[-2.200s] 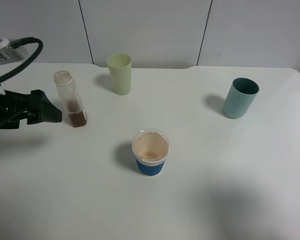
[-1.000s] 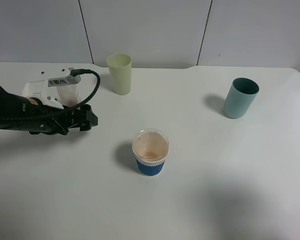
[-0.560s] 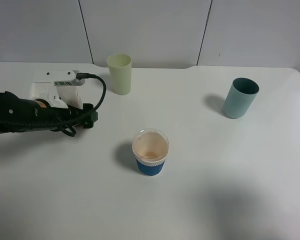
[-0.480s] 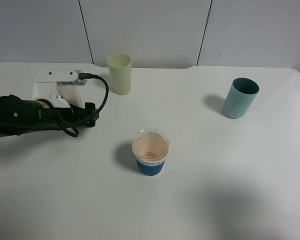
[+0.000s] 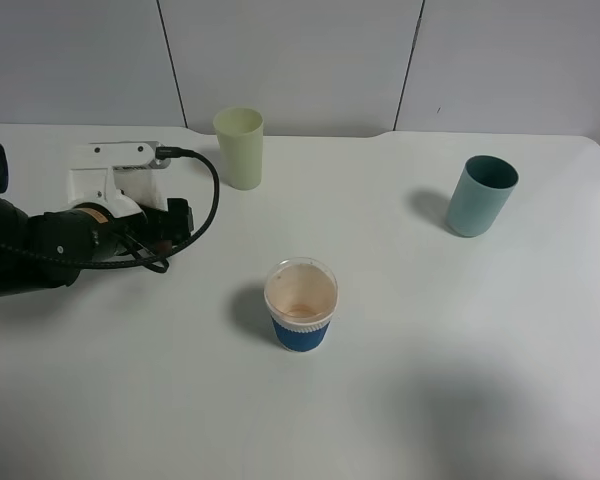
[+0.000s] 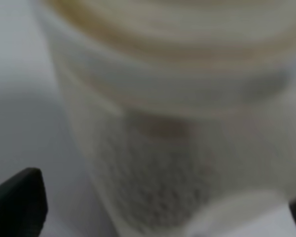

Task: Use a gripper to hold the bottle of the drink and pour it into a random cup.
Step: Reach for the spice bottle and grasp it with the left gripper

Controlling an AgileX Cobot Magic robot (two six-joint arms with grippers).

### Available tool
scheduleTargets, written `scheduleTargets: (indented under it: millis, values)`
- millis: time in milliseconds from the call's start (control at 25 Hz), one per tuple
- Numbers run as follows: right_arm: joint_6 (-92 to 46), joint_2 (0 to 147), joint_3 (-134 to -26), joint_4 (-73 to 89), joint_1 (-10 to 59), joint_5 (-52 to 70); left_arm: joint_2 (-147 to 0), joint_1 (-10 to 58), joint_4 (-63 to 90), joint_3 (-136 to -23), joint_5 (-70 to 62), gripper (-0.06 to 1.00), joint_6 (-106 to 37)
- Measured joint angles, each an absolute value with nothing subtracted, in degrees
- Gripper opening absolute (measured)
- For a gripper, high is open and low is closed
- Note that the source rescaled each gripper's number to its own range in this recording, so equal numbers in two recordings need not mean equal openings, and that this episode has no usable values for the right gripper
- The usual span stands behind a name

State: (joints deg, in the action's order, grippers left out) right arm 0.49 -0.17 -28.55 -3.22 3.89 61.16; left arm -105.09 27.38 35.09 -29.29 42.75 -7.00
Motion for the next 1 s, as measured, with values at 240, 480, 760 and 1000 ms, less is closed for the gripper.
scheduleTargets:
  millis: [240,480,760,1000]
  values:
    - [0.49,-0.17,-28.55,-3.22,3.89,61.16,-105.21,27.38,35.92,-29.29,46.9,1.0,-3.92]
    - [0.49,-0.17,-28.55,-3.22,3.89,61.16,-105.44,27.38,35.92,-29.29,48.17,0.92,-3.79]
    - [0.49,-0.17,-28.55,-3.22,3.89,61.16,-107.85,27.38,35.97,-29.34,48.44,0.89,-3.68]
    - [0.49,-0.17,-28.55,-3.22,3.89,61.16,-108.51,27.38,35.83,-29.34,48.44,0.89,-3.68]
